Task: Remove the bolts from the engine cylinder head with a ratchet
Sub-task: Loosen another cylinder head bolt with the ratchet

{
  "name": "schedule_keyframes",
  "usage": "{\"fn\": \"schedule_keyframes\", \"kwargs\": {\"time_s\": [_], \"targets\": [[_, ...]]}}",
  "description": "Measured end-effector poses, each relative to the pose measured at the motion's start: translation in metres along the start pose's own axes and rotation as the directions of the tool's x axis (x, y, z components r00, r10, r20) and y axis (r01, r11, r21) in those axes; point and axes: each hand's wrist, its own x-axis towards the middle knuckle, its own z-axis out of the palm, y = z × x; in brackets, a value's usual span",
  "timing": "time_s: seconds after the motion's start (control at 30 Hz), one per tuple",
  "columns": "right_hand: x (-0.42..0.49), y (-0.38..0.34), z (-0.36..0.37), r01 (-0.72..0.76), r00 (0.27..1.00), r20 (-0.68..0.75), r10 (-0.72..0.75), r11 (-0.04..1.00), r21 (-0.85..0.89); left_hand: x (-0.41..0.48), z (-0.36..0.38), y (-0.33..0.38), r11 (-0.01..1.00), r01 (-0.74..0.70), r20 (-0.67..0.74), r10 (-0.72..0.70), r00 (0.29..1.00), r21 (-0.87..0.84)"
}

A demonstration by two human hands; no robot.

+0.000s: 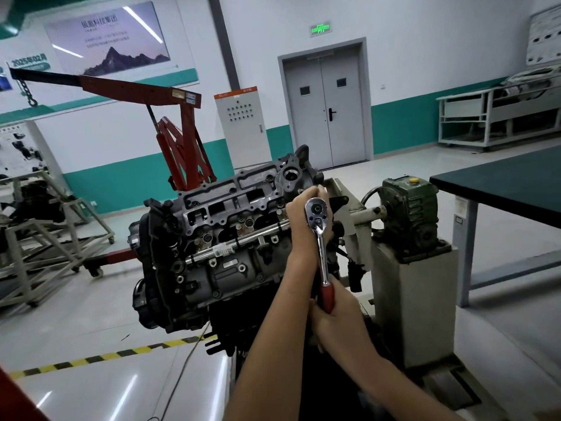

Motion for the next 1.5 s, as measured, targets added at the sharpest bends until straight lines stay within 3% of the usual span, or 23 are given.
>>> {"fn": "schedule_keyframes", "kwargs": {"time_s": [0.1, 0.17, 0.23, 0.3, 0.33, 0.37, 0.4, 0.5, 0.63, 0.73, 0.83, 0.9, 0.97, 1.03, 1.07, 1.1, 1.17, 1.23, 1.33, 1.43, 1.5], "targets": [[0.014, -0.008, -0.048, 0.125, 0.992, 0.064, -0.11, 0.937, -0.327, 0.0, -0.013, 0.001, 0.999, -0.028, 0.177, 0.03, 0.984, -0.015], [0.033, -0.024, -0.096, 0.249, 0.962, 0.231, -0.147, 0.823, -0.51, 0.004, -0.022, 0.005, 0.992, -0.119, 0.279, 0.101, 0.955, 0.049], [0.059, -0.047, -0.133, 0.357, 0.917, 0.385, -0.104, 0.645, -0.676, 0.006, -0.024, 0.008, 0.982, -0.177, 0.309, 0.15, 0.939, 0.06], [0.081, -0.065, -0.151, 0.443, 0.894, 0.427, -0.137, 0.411, -0.797, 0.004, -0.021, 0.008, 0.991, -0.134, 0.271, 0.129, 0.954, 0.0], [0.086, -0.068, -0.153, 0.457, 0.889, 0.422, -0.176, 0.345, -0.819, 0.002, -0.018, 0.007, 0.994, -0.105, 0.228, 0.112, 0.967, -0.042], [0.085, -0.066, -0.151, 0.449, 0.893, 0.404, -0.196, 0.357, -0.819, -0.001, -0.015, 0.006, 0.993, -0.084, 0.18, 0.098, 0.979, -0.08], [0.079, -0.058, -0.145, 0.427, 0.904, 0.383, -0.191, 0.433, -0.794, -0.002, -0.013, 0.004, 0.992, -0.071, 0.141, 0.086, 0.986, -0.105], [0.04, -0.026, -0.108, 0.237, 0.965, 0.233, -0.123, 0.793, -0.562, -0.006, -0.005, 0.003, 0.987, -0.06, 0.079, 0.072, 0.994, -0.147], [0.001, -0.002, -0.031, 0.061, 0.998, 0.021, -0.058, 0.988, -0.145, -0.008, 0.003, 0.008, 0.981, -0.033, -0.03, 0.028, 0.999, -0.191], [-0.004, -0.003, -0.005, -0.014, 0.999, 0.047, 0.014, 1.0, -0.001, -0.006, 0.005, 0.006, 0.99, -0.049, -0.046, 0.043, 0.998, -0.135], [0.01, -0.011, -0.048, 0.081, 0.991, 0.128, -0.046, 0.956, -0.284, -0.005, -0.004, 0.003, 0.991, -0.059, 0.08, 0.069, 0.994, -0.124], [0.03, -0.028, -0.095, 0.201, 0.964, 0.256, -0.078, 0.84, -0.503, 0.001, -0.014, 0.002, 0.994, -0.091, 0.206, 0.103, 0.973, -0.066], [0.058, -0.051, -0.133, 0.342, 0.921, 0.381, -0.086, 0.647, -0.682, 0.007, -0.022, 0.004, 0.989, -0.145, 0.324, 0.137, 0.936, 0.001], [0.079, -0.067, -0.151, 0.418, 0.904, 0.413, -0.11, 0.428, -0.801, 0.01, -0.026, 0.005, 0.987, -0.159, 0.39, 0.136, 0.911, 0.026], [0.083, -0.068, -0.152, 0.425, 0.904, 0.407, -0.131, 0.385, -0.819, 0.009, -0.026, 0.005, 0.99, -0.142, 0.376, 0.128, 0.918, 0.008], [0.082, -0.065, -0.148, 0.415, 0.908, 0.394, -0.14, 0.409, -0.813, 0.007, -0.025, 0.004, 0.992, -0.12, 0.336, 0.121, 0.934, -0.025], [0.065, -0.044, -0.13, 0.339, 0.934, 0.335, -0.123, 0.594, -0.729, 0.002, -0.019, 0.004, 0.991, -0.085, 0.235, 0.106, 0.966, -0.1], [0.038, -0.019, -0.102, 0.21, 0.975, 0.186, -0.123, 0.783, -0.585, -0.003, -0.011, 0.007, 0.987, -0.075, 0.145, 0.096, 0.985, -0.14], [0.008, -0.001, -0.044, 0.101, 0.995, 0.022, -0.099, 0.952, -0.288, -0.006, 0.0, 0.01, 0.977, -0.05, 0.036, 0.059, 0.998, -0.207], [0.001, 0.001, -0.008, 0.033, 0.997, 0.066, -0.029, 0.997, -0.063, -0.007, 0.0, 0.009, 0.982, -0.043, 0.001, 0.044, 0.999, -0.183], [0.006, -0.003, -0.025, 0.045, 0.995, 0.092, -0.03, 0.986, -0.162, -0.006, -0.006, 0.008, 0.986, -0.045, 0.073, 0.057, 0.996, -0.163]]}}
